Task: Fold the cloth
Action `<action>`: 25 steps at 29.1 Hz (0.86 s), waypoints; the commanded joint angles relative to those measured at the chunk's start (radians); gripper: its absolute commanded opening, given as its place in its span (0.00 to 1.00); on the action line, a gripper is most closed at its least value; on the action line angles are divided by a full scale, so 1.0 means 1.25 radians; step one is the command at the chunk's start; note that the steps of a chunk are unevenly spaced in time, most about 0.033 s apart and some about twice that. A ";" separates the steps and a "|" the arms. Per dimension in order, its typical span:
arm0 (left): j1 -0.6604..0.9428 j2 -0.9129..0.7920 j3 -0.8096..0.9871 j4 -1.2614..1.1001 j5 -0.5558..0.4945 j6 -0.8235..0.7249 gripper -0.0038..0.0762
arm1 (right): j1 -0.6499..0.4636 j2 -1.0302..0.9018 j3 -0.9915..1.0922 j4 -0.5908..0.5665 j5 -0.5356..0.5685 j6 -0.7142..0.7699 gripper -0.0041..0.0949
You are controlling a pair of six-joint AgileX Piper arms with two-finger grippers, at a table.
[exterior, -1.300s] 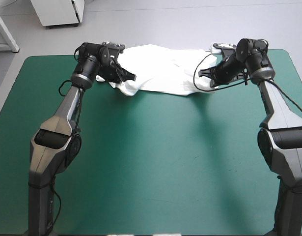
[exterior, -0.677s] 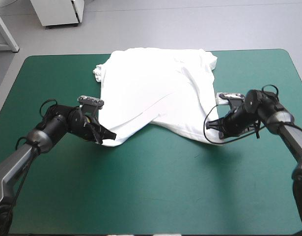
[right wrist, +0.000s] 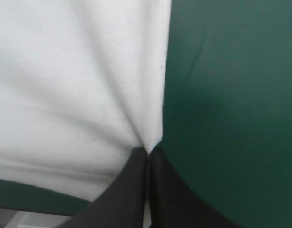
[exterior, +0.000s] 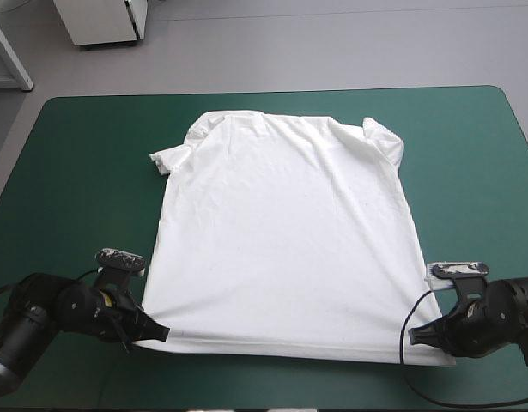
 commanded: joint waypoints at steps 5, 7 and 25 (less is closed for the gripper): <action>0.000 -0.094 0.044 -0.116 0.028 0.037 0.04 | -0.001 -0.074 -0.006 0.054 0.016 0.027 0.02; 0.000 -0.094 0.044 -0.132 0.023 0.042 0.05 | -0.001 -0.074 -0.006 0.069 0.016 0.027 0.06; 0.000 -0.092 -0.161 -0.118 0.157 0.094 0.72 | -0.001 -0.074 -0.190 0.092 0.016 0.068 0.55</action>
